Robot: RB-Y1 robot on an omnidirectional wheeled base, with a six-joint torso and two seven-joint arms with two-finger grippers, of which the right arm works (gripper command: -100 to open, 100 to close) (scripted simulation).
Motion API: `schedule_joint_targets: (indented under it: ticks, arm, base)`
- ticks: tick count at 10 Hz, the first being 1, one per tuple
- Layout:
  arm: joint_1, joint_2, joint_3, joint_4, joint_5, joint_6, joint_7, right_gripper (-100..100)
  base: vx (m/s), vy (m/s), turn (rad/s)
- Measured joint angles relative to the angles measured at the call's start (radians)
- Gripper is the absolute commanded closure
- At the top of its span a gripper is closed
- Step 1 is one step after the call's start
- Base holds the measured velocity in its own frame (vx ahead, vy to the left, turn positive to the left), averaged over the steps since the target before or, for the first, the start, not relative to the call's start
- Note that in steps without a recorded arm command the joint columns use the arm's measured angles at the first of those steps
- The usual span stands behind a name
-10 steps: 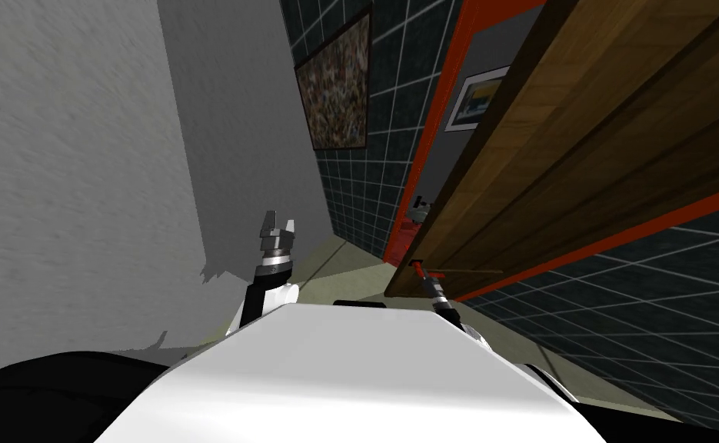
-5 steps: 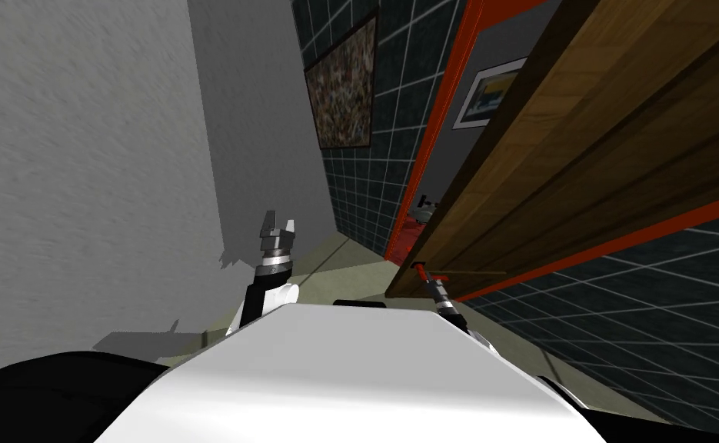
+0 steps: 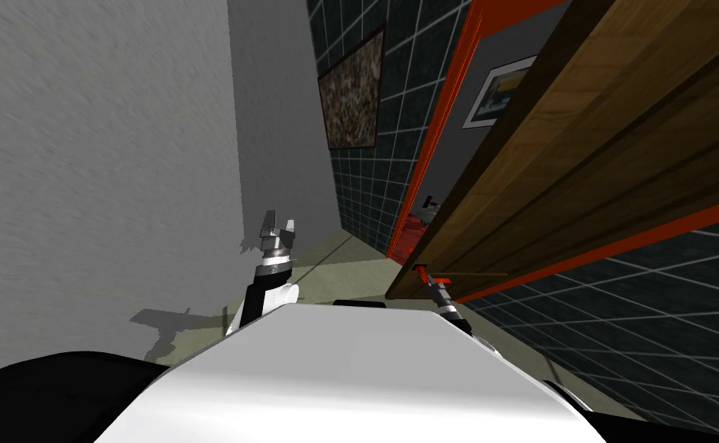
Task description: Pull the door open
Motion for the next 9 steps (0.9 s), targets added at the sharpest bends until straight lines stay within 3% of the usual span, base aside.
schedule_joint_targets:
  ticks: [1, 2, 4, 6, 8, 9]
  arm:
    - [0.001, -0.002, 0.003, 0.010, 0.002, -0.013, -0.003, 100]
    - [0.022, -0.006, 0.002, -0.015, 0.001, -0.010, -0.005, 100]
    - [0.011, -0.008, 0.007, 0.032, 0.004, -0.041, -0.009, 100]
    - [0.025, -0.013, 0.008, 0.028, 0.004, -0.061, -0.012, 100]
    - [0.022, -0.013, 0.012, 0.054, 0.007, -0.083, -0.015, 100]
    - [0.002, -0.008, 0.012, 0.080, 0.008, -0.085, -0.012, 100]
  base:
    - [-0.224, -0.069, 0.182]
    - [-0.149, -0.049, 0.047]
    - [-0.183, -0.075, 0.189]
    - [-0.211, -0.082, 0.152]
    - [-0.102, -0.031, 0.069]
    - [-0.167, -0.044, 0.102]
